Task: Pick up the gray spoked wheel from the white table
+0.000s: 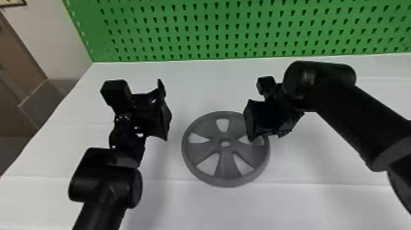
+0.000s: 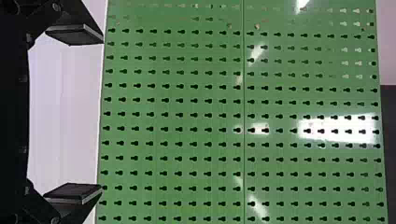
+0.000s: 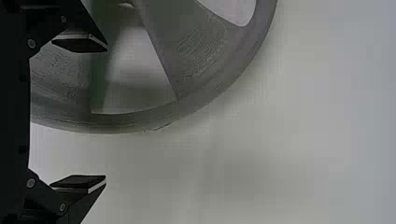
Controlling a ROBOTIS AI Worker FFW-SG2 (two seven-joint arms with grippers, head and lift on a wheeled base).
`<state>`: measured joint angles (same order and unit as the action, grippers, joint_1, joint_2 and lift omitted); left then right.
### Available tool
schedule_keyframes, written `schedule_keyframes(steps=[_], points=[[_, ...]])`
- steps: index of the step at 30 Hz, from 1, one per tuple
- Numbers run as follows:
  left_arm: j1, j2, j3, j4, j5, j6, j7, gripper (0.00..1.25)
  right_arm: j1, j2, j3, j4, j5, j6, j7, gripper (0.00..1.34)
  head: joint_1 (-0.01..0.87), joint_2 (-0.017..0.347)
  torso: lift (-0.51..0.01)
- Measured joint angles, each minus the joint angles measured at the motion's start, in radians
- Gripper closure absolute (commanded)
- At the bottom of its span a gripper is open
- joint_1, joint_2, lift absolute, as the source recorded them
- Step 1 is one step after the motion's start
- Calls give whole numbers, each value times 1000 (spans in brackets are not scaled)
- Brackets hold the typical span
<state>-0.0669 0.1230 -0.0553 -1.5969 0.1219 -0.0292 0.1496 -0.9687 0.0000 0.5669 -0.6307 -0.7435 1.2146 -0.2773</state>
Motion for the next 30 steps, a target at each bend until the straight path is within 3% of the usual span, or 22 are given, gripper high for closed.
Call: schedule_keyframes(steps=[10, 30], points=[[-2, 1, -11, 0, 10, -13, -6, 159, 9, 0, -1, 26, 85, -43, 68, 283, 778, 155, -81], [-7, 1, -8, 0, 10, -17, -6, 159, 32, 0, -85, 28, 199, -31, 101, 305, 778, 155, -81]])
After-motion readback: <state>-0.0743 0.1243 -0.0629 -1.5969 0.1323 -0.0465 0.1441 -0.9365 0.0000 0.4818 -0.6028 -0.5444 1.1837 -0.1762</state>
